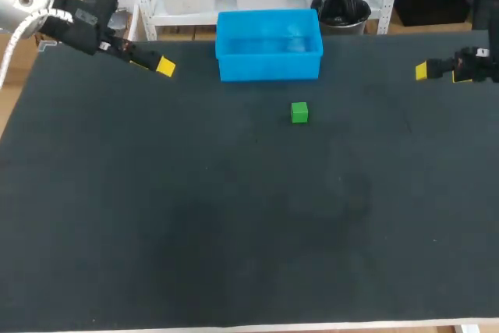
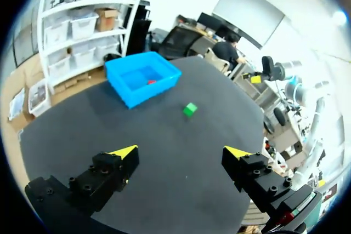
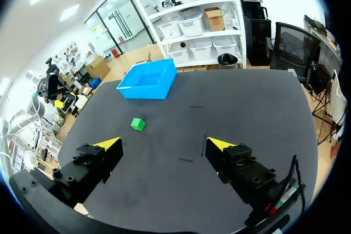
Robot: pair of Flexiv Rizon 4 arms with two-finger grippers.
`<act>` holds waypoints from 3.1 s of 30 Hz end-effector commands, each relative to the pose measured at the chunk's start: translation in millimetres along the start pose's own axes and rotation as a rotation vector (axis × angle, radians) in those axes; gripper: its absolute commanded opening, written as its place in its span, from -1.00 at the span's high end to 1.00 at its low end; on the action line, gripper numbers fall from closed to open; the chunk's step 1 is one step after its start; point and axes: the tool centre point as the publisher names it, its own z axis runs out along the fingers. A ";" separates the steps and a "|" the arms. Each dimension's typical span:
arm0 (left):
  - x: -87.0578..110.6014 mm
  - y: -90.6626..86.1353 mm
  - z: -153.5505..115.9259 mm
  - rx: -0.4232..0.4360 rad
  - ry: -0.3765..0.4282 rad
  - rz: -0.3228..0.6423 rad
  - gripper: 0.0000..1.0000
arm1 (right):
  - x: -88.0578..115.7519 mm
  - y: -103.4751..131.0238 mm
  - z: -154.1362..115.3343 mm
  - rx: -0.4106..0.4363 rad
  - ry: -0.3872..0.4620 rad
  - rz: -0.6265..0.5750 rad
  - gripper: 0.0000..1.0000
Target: Use the left arm to pick the red cube and place it into the blue plastic box first, then use the right arm to grasp the green cube and put it into the same blue plastic box after the first action is fully finished.
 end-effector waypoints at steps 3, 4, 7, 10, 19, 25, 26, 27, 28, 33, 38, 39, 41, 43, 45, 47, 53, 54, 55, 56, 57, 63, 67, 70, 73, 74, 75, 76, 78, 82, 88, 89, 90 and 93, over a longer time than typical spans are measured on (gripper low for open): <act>3.9 -1.4 -1.0 0.000 -0.075 0.002 -1.00 | 0.1 0.0 0.0 0.000 0.000 0.000 -1.00; 3.9 -1.4 -1.0 0.000 -0.075 0.002 -1.00 | 0.1 0.0 0.0 0.000 0.000 0.000 -1.00; 3.9 -1.4 -1.0 0.000 -0.075 0.002 -1.00 | 0.1 0.0 0.0 0.000 0.000 0.000 -1.00; 3.9 -1.4 -1.0 0.000 -0.075 0.002 -1.00 | 0.1 0.0 0.0 0.000 0.000 0.000 -1.00; 3.9 -1.4 -1.0 0.000 -0.075 0.002 -1.00 | 0.1 0.0 0.0 0.000 0.000 0.000 -1.00; 3.9 -1.4 -1.0 0.000 -0.075 0.002 -1.00 | 0.1 0.0 0.0 0.000 0.000 0.000 -1.00; 3.9 -1.4 -1.0 0.000 -0.075 0.002 -1.00 | 4.8 6.4 0.2 -0.006 -0.003 0.003 -1.00; 3.9 -1.4 -1.0 0.000 -0.075 0.002 -1.00 | 8.3 12.2 1.2 -0.001 0.005 0.003 -1.00; 3.9 -1.4 -1.0 0.000 -0.075 0.002 -1.00 | 10.0 18.0 2.2 -0.013 0.006 -0.003 -1.00; 3.9 -1.4 -1.0 0.000 -0.075 0.002 -1.00 | 10.3 35.8 10.9 -0.004 0.051 -0.048 -1.00; 3.9 -1.4 -1.0 0.000 -0.075 0.002 -1.00 | -4.6 48.0 21.3 0.027 0.092 -0.072 -1.00; 3.9 -1.4 -1.0 0.000 -0.075 0.002 -1.00 | -7.3 49.8 23.1 0.028 0.093 -0.075 -1.00; 3.9 -1.4 -1.0 0.000 -0.075 0.002 -1.00 | -15.0 54.6 28.6 0.043 0.111 -0.080 -1.00; 3.9 -1.4 -1.0 0.000 -0.075 0.002 -1.00 | -24.5 61.0 35.9 0.061 0.123 -0.081 -1.00; 3.9 -1.4 -1.0 0.000 -0.075 0.002 -1.00 | -32.3 67.9 43.1 0.075 0.141 -0.076 -1.00; 3.9 -1.4 -1.0 0.000 -0.075 0.002 -1.00 | -39.5 75.3 51.5 0.089 0.166 -0.078 -1.00; 3.9 -1.4 -1.0 0.000 -0.075 0.002 -1.00 | -57.8 95.6 74.8 0.137 0.219 -0.066 -1.00; 3.9 -1.4 -1.0 0.000 -0.075 0.002 -1.00 | -59.7 99.0 78.7 0.148 0.234 -0.068 -1.00; 3.9 -1.4 -1.0 0.000 -0.075 0.002 -1.00 | -61.5 101.8 81.7 0.150 0.237 -0.067 -1.00; 3.9 -1.4 -1.0 0.000 -0.075 0.002 -1.00 | -63.7 104.9 84.3 0.157 0.247 -0.064 -1.00; 3.9 -1.4 -1.0 0.000 -0.075 0.002 -1.00 | -65.7 107.9 86.9 0.162 0.253 -0.064 -1.00; 3.9 -1.4 -1.0 0.000 -0.075 0.002 -1.00 | -73.5 118.5 99.4 0.210 0.307 -0.054 -1.00; 3.9 -1.4 -1.0 0.000 -0.075 0.002 -1.00 | -75.9 123.4 107.7 0.249 0.358 -0.030 -1.00; 3.9 -1.4 -1.0 0.000 -0.075 0.002 -1.00 | -76.5 126.1 113.2 0.277 0.387 -0.013 -1.00; 3.9 -1.4 -1.0 0.000 -0.075 0.002 -1.00 | -77.5 129.5 116.0 0.301 0.413 -0.003 -1.00; 3.9 -1.4 -1.0 0.000 -0.075 0.002 -1.00 | -77.4 130.7 117.2 0.309 0.423 0.000 -1.00; 3.9 -1.4 -1.0 0.000 -0.075 0.002 -1.00 | -76.8 131.9 118.8 0.321 0.437 0.006 -1.00; 3.9 -1.4 -1.0 0.000 -0.075 0.002 -1.00 | -76.5 132.4 119.5 0.328 0.444 0.007 -1.00; 3.9 -1.4 -1.0 0.000 -0.075 0.002 -1.00 | -75.6 133.7 121.7 0.352 0.473 0.013 -1.00; 3.9 -1.4 -1.0 0.000 -0.075 0.002 -1.00 | -75.7 136.0 125.3 0.385 0.491 0.008 -1.00; 3.9 -1.4 -1.0 0.000 -0.075 0.002 -1.00 | -78.3 139.5 134.1 0.431 0.504 0.034 -1.00; 3.9 -1.4 -1.0 0.000 -0.075 0.002 -1.00 | -78.7 140.7 136.2 0.432 0.509 0.036 -1.00; 3.9 -1.4 -1.0 0.000 -0.075 0.002 -1.00 | -79.1 141.9 138.1 0.442 0.511 0.043 -1.00; 3.9 -1.4 -1.0 0.000 -0.075 0.002 -1.00 | -79.7 144.9 143.8 0.459 0.514 0.061 -1.00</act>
